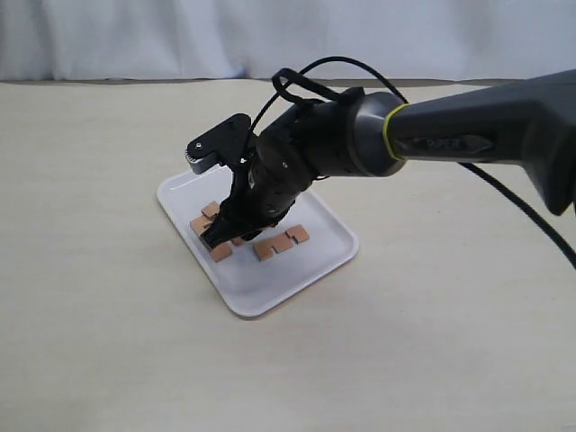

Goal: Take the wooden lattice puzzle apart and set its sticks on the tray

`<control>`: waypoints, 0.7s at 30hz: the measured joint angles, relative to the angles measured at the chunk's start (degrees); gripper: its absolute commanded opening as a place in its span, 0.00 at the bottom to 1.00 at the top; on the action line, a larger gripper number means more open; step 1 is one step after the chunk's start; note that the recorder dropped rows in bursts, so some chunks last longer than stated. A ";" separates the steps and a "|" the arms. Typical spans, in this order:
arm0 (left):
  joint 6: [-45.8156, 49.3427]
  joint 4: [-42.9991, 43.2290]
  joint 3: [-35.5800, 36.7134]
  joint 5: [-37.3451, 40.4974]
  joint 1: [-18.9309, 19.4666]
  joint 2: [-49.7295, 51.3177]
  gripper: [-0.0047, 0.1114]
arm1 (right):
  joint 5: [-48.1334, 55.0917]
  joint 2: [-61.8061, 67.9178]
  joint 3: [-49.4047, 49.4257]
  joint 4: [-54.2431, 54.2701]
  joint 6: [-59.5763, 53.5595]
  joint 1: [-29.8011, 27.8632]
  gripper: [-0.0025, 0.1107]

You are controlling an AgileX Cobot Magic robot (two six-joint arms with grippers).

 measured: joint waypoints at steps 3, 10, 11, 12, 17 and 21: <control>0.00 0.00 0.00 0.00 0.00 0.00 0.04 | 0.00 -1.32 -0.04 1.24 0.00 -0.11 0.57; 0.00 0.00 0.00 0.00 0.00 0.00 0.04 | 5.30 -7.22 -0.04 2.18 -0.21 -0.22 0.58; 0.00 0.00 0.00 0.00 0.00 0.00 0.04 | 6.75 -7.93 -0.04 2.28 -0.33 -0.22 0.57; 0.00 0.00 0.00 0.00 0.00 0.00 0.04 | 8.27 -8.76 -0.04 2.28 -0.62 -0.22 0.55; 0.00 0.00 0.00 0.00 0.00 0.00 0.04 | 16.64 -11.09 -0.13 2.42 -1.44 -0.22 0.16; 0.00 0.00 0.00 0.00 0.00 0.00 0.04 | 21.47 -11.34 0.79 2.60 -2.08 -0.22 0.06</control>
